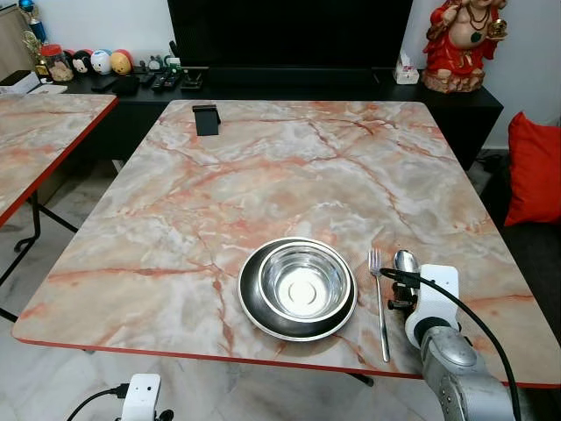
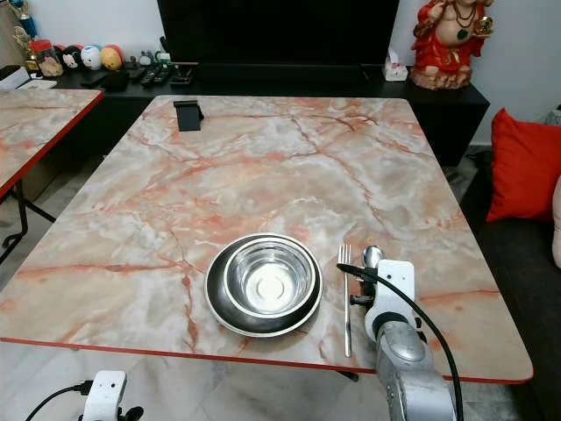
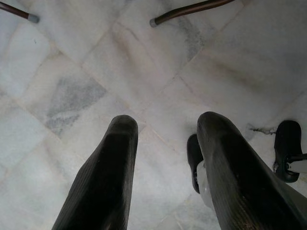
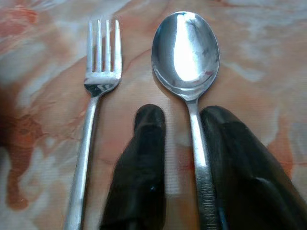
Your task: Setting the table
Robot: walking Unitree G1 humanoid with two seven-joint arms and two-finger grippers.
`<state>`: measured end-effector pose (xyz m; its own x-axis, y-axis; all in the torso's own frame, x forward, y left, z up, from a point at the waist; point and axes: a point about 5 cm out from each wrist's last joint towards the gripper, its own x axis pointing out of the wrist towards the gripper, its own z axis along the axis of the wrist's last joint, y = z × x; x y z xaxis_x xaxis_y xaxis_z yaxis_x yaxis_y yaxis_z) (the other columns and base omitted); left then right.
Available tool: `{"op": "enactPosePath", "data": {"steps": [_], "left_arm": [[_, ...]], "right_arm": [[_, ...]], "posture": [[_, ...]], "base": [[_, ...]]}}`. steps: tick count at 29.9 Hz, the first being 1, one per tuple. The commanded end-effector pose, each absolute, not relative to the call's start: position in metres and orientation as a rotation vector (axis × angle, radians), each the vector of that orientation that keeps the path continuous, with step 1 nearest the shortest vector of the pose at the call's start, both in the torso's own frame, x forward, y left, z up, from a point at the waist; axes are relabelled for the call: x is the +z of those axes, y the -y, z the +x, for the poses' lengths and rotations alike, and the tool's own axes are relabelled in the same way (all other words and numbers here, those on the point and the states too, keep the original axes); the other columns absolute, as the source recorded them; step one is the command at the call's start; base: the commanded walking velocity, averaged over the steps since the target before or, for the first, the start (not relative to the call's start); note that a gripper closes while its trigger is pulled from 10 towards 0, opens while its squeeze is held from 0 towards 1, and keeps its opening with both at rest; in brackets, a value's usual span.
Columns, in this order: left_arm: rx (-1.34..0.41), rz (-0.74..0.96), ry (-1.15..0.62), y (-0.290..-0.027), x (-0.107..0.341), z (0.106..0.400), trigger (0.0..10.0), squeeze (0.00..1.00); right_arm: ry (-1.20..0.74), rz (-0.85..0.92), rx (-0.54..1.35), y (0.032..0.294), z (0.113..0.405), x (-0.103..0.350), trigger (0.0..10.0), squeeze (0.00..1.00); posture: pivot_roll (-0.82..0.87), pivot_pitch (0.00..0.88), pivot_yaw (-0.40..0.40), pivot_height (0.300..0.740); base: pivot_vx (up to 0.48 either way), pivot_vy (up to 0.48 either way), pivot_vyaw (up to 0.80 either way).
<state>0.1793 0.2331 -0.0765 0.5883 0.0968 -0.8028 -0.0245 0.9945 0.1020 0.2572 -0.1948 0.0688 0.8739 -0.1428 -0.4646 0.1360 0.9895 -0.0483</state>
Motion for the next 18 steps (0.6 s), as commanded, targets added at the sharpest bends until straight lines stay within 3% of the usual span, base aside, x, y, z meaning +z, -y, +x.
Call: {"op": "enactPosePath", "data": {"steps": [1, 12, 14, 16, 17, 18], "left_arm": [[0.071, 0.091, -0.955, -0.2339, -0.0775, 0.1774, 10.0, 0.0], [0.069, 0.092, -0.956, -0.2339, -0.0776, 0.1771, 10.0, 0.0], [0.069, 0.091, -0.956, -0.2339, -0.0776, 0.1772, 10.0, 0.0], [0.069, 0.091, -0.956, -0.2338, -0.0776, 0.1772, 10.0, 0.0], [0.069, 0.091, -0.955, -0.2338, -0.0776, 0.1772, 10.0, 0.0], [0.069, 0.09, -0.955, -0.2338, -0.0776, 0.1772, 10.0, 0.0]], "right_arm": [[-0.557, -0.009, -0.151, 0.1959, 0.2512, 0.0557, 10.0, 0.69], [-0.558, 0.027, -0.14, 0.1917, 0.2526, 0.0567, 10.0, 0.65], [-0.557, 0.027, -0.139, 0.1912, 0.2529, 0.0573, 10.0, 0.29], [-0.555, 0.028, -0.139, 0.1912, 0.253, 0.058, 10.0, 0.29], [-0.553, 0.029, -0.141, 0.1916, 0.2533, 0.0585, 10.0, 0.0], [-0.545, 0.03, -0.148, 0.1929, 0.2541, 0.0602, 10.0, 0.0]], "posture": [[-0.07, 0.0, 0.022, 0.74], [-0.07, 0.0, 0.022, 0.74], [-0.07, 0.0, 0.021, 0.74], [-0.07, 0.0, 0.021, 0.74], [-0.07, 0.0, 0.021, 0.74], [-0.07, 0.0, 0.021, 0.74]], "base": [[0.0, 0.0, 0.0], [0.0, 0.0, 0.0], [0.0, 0.0, 0.0], [0.0, 0.0, 0.0], [0.0, 0.0, 0.0], [0.0, 0.0, 0.0]]}}
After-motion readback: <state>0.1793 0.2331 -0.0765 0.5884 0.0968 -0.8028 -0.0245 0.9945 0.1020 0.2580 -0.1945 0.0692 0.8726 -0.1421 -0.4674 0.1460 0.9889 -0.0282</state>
